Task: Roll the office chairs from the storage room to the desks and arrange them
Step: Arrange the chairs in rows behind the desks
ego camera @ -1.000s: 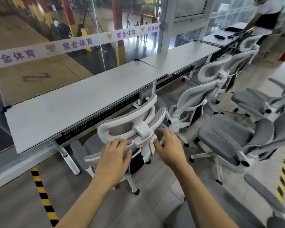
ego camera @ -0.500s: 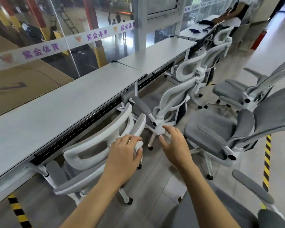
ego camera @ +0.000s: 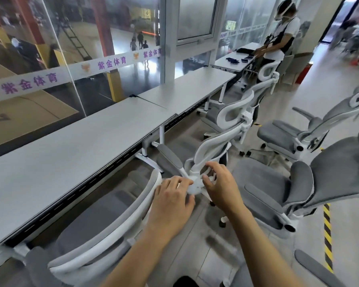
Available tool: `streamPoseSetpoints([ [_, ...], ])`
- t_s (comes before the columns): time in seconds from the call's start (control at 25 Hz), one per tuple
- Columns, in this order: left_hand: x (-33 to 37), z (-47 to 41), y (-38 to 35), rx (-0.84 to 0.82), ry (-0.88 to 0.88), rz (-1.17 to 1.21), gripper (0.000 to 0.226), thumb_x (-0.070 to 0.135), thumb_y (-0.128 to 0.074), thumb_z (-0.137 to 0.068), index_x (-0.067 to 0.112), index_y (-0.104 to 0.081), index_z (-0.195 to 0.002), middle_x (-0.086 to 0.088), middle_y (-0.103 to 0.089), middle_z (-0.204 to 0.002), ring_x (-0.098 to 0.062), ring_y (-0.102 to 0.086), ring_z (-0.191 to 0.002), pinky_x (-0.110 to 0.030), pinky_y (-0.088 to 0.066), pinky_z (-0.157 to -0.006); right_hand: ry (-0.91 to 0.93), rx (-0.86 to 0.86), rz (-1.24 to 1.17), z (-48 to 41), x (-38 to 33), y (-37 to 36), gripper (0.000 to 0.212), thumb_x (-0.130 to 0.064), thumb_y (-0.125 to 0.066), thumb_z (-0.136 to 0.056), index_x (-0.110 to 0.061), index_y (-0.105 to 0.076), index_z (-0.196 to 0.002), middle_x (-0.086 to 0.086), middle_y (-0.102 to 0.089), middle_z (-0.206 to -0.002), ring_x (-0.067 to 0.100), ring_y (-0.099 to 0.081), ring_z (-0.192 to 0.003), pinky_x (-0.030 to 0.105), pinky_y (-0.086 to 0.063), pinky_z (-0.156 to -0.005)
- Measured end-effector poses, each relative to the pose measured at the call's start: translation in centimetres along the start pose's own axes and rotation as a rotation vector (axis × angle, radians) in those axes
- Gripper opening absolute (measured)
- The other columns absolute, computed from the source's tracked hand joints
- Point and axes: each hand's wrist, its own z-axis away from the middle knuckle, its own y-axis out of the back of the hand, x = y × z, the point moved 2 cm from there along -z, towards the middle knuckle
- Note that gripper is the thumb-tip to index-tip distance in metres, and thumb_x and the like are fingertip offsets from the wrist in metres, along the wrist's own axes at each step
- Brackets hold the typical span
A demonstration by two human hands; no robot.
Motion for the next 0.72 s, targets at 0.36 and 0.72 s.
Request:
streamPoseSetpoints([
  [0.36,0.2,-9.2,-2.4,0.069,0.045,0.001,0.032,0.037,-0.048,-0.096,0.031,-0.048,-0.127,0.009,-0.051,-0.125,-0.016,-0.046,-0.12,-0.035,-0.039,-0.104,0.064,-0.055,0.033,-11.8,1.9,-0.4,0.04,-0.03,-0.056,-0.094,-0.023,-0.053,-0.133,0.003,-0.059,-0.124,0.02,-0.055,-0.115,0.039,-0.046,-0.098],
  [0.72,1.9,-24.4,-14.1,0.105,0.329,-0.094,0.032,0.037,-0.045,-0.097,0.03,-0.05,-0.128,0.008,-0.051,-0.131,-0.017,-0.044,-0.121,-0.034,-0.038,-0.102,0.233,-0.16,-0.01,-29.5,15.5,1.3,0.036,-0.033,-0.056,-0.095,-0.031,-0.053,-0.13,-0.004,-0.058,-0.126,0.019,-0.055,-0.117,0.043,-0.047,-0.099],
])
